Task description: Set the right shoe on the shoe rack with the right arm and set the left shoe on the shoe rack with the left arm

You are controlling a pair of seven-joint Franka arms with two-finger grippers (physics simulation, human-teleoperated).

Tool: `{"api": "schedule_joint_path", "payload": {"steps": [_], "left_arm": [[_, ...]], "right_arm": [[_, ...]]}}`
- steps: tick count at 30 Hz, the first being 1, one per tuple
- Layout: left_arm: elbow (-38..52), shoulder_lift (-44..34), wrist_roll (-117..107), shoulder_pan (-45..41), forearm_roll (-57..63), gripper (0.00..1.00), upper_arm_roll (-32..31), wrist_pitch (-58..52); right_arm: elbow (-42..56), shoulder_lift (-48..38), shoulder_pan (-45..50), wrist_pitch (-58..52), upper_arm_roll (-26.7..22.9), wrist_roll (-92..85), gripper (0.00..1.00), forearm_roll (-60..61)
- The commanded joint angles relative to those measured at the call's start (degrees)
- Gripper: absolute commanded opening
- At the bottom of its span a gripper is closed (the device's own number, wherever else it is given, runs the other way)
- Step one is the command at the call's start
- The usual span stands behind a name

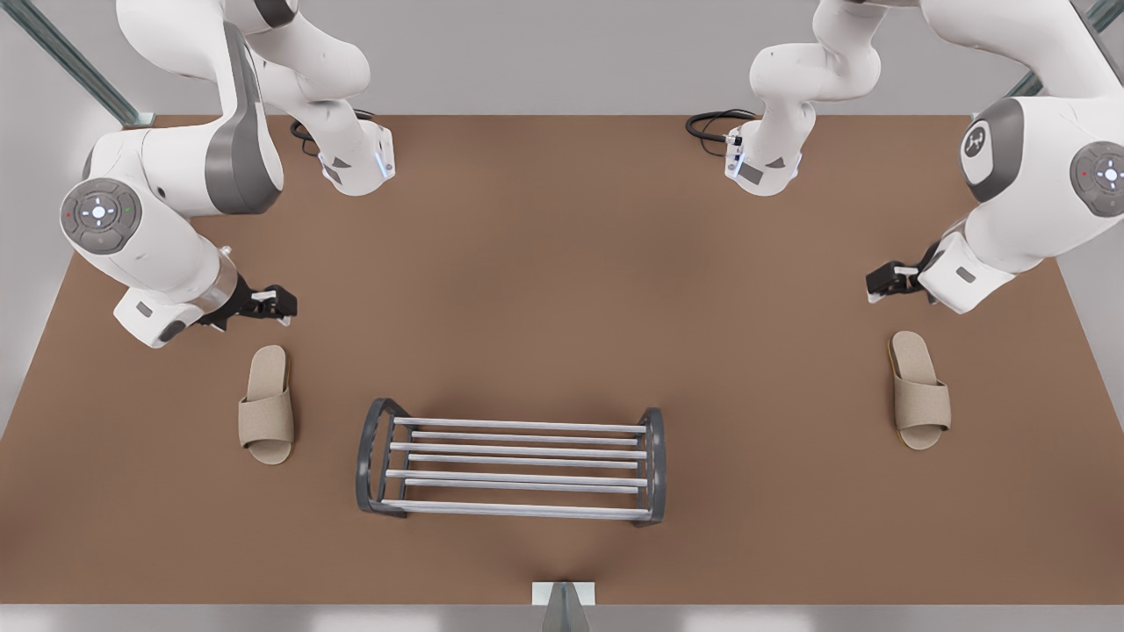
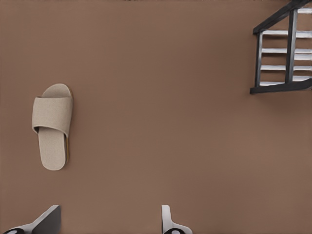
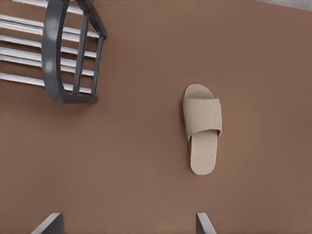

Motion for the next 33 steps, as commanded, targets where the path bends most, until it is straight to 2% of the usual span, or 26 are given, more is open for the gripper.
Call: {"api": "schedule_joint_path", "payload": {"steps": [1, 3, 4, 7, 8, 10, 11, 14, 17, 18, 19, 20, 21, 22, 23, 25, 27, 30, 33], "left_arm": [[0.02, -0.07, -0.17, 0.01, 0.1, 1.0, -0.08, 2.39], [0.11, 0.02, -0.17, 0.01, 0.1, 1.0, -0.08, 2.3], [0.38, 0.81, -0.34, -3.41, 2.63, 1.0, 0.01, 0.64], [0.64, 4.76, -2.01, -22.57, 29.35, 1.0, 0.01, -19.4], [0.46, 8.89, -2.1, -28.63, 35.94, 1.0, 0.01, -24.06], [-0.5, 14.68, -2.1, -34.88, 44.11, 1.0, 0.01, -27.67], [-3.92, 16.71, -2.54, -36.03, 48.68, 1.0, 0.01, -27.59], [-22.99, 14.17, -16.32, -35.94, 57.75, 1.0, 0.36, -14.33], [-38.02, 10.74, -48.14, -35.94, 59.59, 1.0, 9.5, 11.77], [-41.98, 10.3, -57.09, -35.94, 61.44, 1.0, 15.11, 26.68], [-43.13, 10.57, -65.8, -35.85, 62.76, 1.0, 18.2, 36.65], [-43.92, 10.48, -84.24, -35.85, 63.9, 1.0, 21.81, 47.37], [-44.01, 11.44, -98.44, -35.68, 67.13, 1.0, 22.25, 50.28], [-44.8, 12.58, -117.62, -35.59, 75.66, 1.0, 26.02, 51.25], [-45.24, 12.5, -132.92, -35.68, 77.17, 1.0, 28.92, 56.78], [-45.41, 11.53, -163.69, -35.94, 87.8, 1.0, 32.08, 56.97], [-45.85, 11.44, -191.2, -36.29, 103.52, 0.98, 36.22, 57.06], [-48.05, 9.86, -202.75, -36.29, 107.76, 0.98, 36.57, 57.76], [-50.16, 9.42, -210.66, -36.2, 113.21, 0.98, 38.07, 63.9]], "right_arm": [[-0.12, 0.01, 0.11, 0.71, 0.0, 0.59, 1.0, -0.07], [-0.21, 0.28, -0.33, -1.22, 0.09, 0.5, 1.0, 0.1], [-0.21, 0.54, -2.61, -1.57, 0.0, 0.41, 1.0, 1.33], [-2.49, 7.57, -6.04, 4.13, 0.09, -2.4, 1.0, 1.16], [-8.29, 6.96, -6.92, 8.18, 0.09, -3.9, 1.0, 1.16], [-13.2, 6.52, -10.69, 11.6, 0.27, -9.51, 1.0, 1.68], [-17.68, 5.03, -13.16, 16.17, 1.49, -10.05, 1.0, 2.65], [-19.37, 4.76, -13.69, 18.2, 1.59, -10.14, 1.0, 2.65], [-23.58, 5.02, -16.32, 27.42, 1.59, -16.99, 1.0, 2.74], [-24.73, 5.2, -16.94, 30.06, 1.59, -19.1, 1.0, 2.74], [-25.61, 5.29, -18.35, 32.17, 1.67, -22.35, 1.0, 3.97], [-26.31, 5.46, -18.7, 34.46, 1.67, -23.67, 1.0, 4.06], [-26.31, 5.99, -18.7, 35.95, 1.67, -25.07, 1.0, 4.06], [-26.31, 6.6, -18.79, 37.71, 1.67, -26.48, 1.0, 4.06], [-26.22, 8.09, -19.4, 40.6, 1.67, -29.29, 1.0, 4.06], [-26.14, 11.26, -21.59, 45.09, 1.76, -35.53, 1.0, 5.11], [-26.49, 11.7, -22.74, 46.77, 1.76, -40.19, 1.0, 5.82], [-30.35, 11.53, -24.49, 52.74, 1.85, -43.8, 1.0, 5.82], [-33.87, 11.53, -30.65, 58.72, 7.21, -46.53, 1.0, 5.82]]}}
